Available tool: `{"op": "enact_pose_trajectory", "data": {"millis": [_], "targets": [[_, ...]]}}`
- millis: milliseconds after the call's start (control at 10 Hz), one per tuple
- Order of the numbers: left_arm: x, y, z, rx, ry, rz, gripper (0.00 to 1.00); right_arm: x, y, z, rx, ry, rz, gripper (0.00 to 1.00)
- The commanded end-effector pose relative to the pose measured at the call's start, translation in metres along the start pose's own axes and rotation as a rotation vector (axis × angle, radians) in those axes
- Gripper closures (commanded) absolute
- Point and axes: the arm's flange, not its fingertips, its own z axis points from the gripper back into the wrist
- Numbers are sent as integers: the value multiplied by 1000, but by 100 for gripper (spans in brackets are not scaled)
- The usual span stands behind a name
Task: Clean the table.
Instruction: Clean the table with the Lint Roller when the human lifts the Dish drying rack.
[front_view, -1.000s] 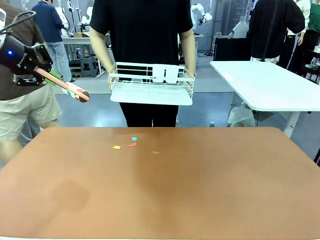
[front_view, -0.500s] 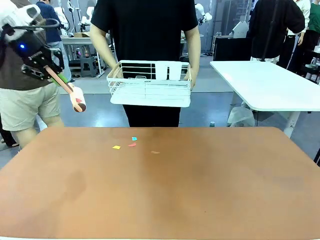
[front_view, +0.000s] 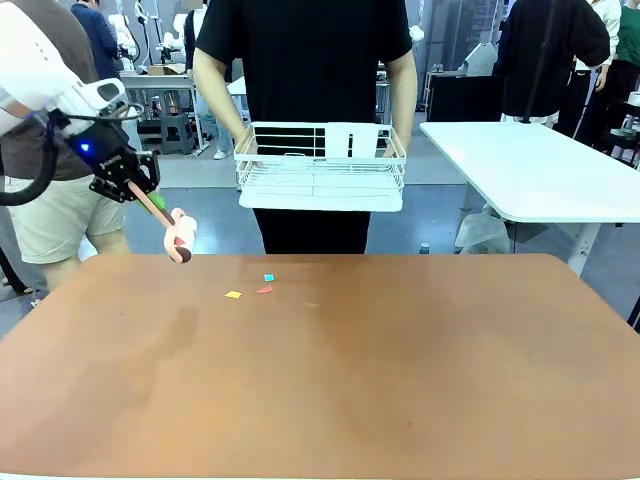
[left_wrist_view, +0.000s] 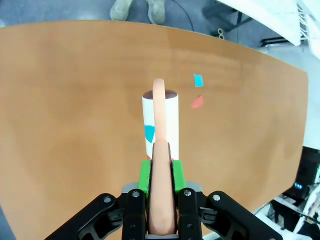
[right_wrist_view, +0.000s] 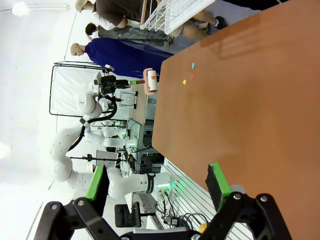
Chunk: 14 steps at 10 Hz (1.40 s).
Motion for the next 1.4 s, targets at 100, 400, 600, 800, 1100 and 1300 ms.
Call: {"op": "enact_pose_trajectory", "data": {"millis": [100, 400, 600, 800, 1100, 1300], "targets": [[0, 0, 0, 0, 0, 0, 79, 0, 2, 0, 20, -5, 23, 0], [0, 0, 0, 0, 0, 0, 79, 0, 2, 0, 20, -5, 23, 0], [12, 9, -8, -13, 54, -14, 79, 0, 2, 0, 20, -5, 23, 0], [22, 10, -25, -19, 80, -65, 79, 0, 2, 0, 20, -5, 23, 0], [36, 21, -57, -24, 114, -70, 79, 0, 2, 0, 20, -5, 23, 0], [47, 31, -77, -46, 142, -36, 79, 0, 2, 0, 20, -5, 23, 0]]}}
